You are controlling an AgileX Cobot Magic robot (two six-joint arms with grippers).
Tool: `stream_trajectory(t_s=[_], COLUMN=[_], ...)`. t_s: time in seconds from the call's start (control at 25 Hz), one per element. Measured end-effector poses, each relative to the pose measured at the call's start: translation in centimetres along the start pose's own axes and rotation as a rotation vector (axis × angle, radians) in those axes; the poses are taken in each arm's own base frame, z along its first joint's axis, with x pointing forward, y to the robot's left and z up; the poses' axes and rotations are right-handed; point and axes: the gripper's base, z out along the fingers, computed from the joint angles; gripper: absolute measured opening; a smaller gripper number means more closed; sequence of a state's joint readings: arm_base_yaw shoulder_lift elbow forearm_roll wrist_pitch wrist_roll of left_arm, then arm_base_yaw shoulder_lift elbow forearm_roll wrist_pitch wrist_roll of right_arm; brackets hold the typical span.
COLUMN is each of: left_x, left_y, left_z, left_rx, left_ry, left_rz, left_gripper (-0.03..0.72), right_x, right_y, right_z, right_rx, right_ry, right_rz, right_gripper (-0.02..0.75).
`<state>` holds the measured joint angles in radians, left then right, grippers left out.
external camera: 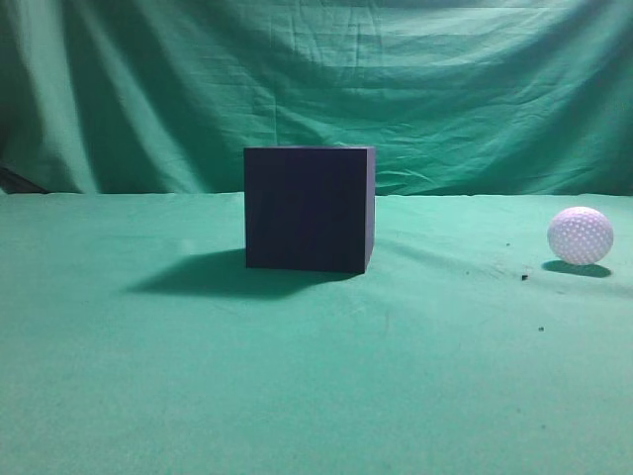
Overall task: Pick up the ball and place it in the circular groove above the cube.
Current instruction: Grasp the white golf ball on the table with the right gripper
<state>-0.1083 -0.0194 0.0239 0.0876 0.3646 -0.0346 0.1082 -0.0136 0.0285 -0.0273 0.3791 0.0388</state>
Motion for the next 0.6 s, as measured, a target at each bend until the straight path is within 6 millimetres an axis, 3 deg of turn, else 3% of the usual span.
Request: stream_trajectory(t_s=[0.6], left_x=[0.00], left_y=[0.00], left_z=[0.00], left_rx=[0.000], left_ry=[0.000], left_rz=[0.000], left_gripper=[0.000], right_x=[0.00], right_y=[0.00], right_z=[0.00], right_rx=[0.000], right_ry=[0.000], right_rz=[0.000], right_gripper=[0.000])
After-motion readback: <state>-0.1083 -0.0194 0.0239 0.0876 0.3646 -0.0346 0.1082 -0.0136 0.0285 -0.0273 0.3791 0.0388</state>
